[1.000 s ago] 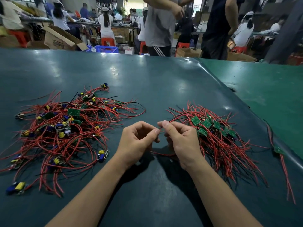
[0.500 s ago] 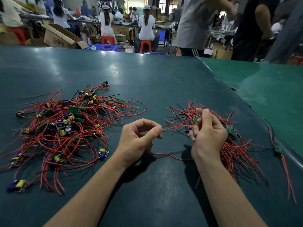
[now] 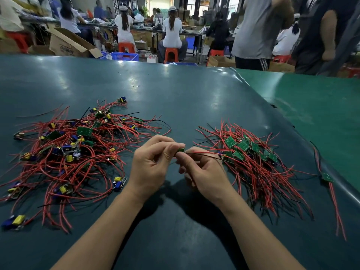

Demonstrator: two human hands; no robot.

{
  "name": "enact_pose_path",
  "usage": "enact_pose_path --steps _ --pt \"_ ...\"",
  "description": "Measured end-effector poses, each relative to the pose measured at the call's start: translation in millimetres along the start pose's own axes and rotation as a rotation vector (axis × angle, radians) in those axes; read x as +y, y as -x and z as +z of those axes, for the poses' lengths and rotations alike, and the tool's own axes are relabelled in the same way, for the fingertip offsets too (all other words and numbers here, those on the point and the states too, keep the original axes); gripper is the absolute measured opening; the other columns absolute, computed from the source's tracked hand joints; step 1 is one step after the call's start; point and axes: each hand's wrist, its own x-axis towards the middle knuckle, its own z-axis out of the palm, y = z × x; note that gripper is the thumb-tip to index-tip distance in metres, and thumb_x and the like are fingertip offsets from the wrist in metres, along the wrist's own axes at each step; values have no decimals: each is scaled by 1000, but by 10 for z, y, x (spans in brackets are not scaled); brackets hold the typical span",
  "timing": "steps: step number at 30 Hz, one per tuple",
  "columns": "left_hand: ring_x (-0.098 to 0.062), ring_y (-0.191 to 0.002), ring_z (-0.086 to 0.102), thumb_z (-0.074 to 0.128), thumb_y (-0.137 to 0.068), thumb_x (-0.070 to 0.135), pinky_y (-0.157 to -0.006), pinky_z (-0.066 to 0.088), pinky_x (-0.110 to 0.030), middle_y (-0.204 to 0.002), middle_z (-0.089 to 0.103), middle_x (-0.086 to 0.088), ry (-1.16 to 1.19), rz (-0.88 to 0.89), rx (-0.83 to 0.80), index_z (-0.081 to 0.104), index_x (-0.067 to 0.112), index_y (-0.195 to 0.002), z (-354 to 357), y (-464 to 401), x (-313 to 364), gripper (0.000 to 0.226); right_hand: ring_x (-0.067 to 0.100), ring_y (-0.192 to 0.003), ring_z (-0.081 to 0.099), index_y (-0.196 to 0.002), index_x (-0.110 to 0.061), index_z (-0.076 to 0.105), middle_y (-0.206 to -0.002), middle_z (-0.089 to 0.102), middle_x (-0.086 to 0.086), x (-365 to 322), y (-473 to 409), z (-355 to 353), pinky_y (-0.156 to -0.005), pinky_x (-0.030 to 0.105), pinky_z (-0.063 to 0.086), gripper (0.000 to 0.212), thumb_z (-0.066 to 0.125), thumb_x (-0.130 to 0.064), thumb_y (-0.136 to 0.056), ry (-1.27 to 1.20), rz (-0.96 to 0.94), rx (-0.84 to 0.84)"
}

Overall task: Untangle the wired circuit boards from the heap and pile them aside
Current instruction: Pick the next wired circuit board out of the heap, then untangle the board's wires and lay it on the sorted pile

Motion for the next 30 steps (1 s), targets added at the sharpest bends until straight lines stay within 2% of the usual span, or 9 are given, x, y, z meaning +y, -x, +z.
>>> enact_pose_path --steps 4,6,8,12,17,21,25,27,30 --pt "-10 -89 60 59 -93 20 -79 46 -20 -94 66 -3 -141 32 -127 72 6 -105 -63 12 -37 23 4 -44 50 -68 -24 65 -56 60 -4 -22 11 -9 -46 18 41 29 62 -27 -96 276 -149 35" --pt "-14 -89 55 57 -93 23 -82 44 -26 -96 66 1 -250 38 -181 70 8 -110 -112 -5 -92 26 2 -46 53 -69 -16 67 -54 60 -8 -28 2 -34 -51 14 40 28 62 -21 -96 327 -231 141" --pt "-21 -86 54 58 -93 20 -81 43 -35 -92 68 0 -369 75 -144 73 7 -104 -183 -33 -158 23 2 -47 53 -68 -11 67 -53 59 -9 -48 -6 -74 -52 15 40 29 63 -18 -96 245 -230 252" --pt "-28 -74 52 62 -91 13 -74 44 -42 -80 68 -2 -554 66 73 75 4 -92 -305 -65 -264 16 7 -47 49 -57 -17 64 -51 57 -3 -87 -24 -143 -45 18 37 41 60 -18 -98 -71 -119 474" --pt "-26 -69 54 54 -99 13 -65 48 -45 -77 61 -4 -400 -124 132 69 5 -97 -282 -40 -305 17 8 -35 42 -51 -17 64 -46 54 -3 -149 -58 -220 -35 14 27 48 57 -18 -98 -345 -116 664" --pt "-23 -74 58 56 -95 16 -70 46 -36 -82 65 -3 -466 -35 71 69 4 -91 -191 -16 -237 18 9 -35 40 -65 -18 61 -51 52 -5 -165 -85 -309 -36 14 24 40 50 -29 -102 -569 -118 802" --pt "-15 -69 46 61 -91 18 -69 38 -26 -75 55 8 -497 12 0 67 7 -84 -110 15 -223 15 10 -38 44 -88 -13 60 -61 57 -1 -110 -105 -364 -36 17 29 31 43 -32 -104 -721 -27 907" --pt "-14 -68 44 61 -90 18 -69 38 -27 -74 55 9 -516 13 -2 67 8 -83 -112 13 -243 14 9 -38 45 -96 -11 59 -65 59 2 -82 -111 -343 -36 16 31 27 43 -31 -104 -747 66 908" --pt "-21 -69 50 61 -89 20 -70 43 -37 -74 61 5 -609 7 25 68 11 -82 -129 19 -257 13 9 -36 44 -84 -9 61 -54 56 0 -80 -111 -287 -35 15 29 32 44 -29 -103 -766 106 836"
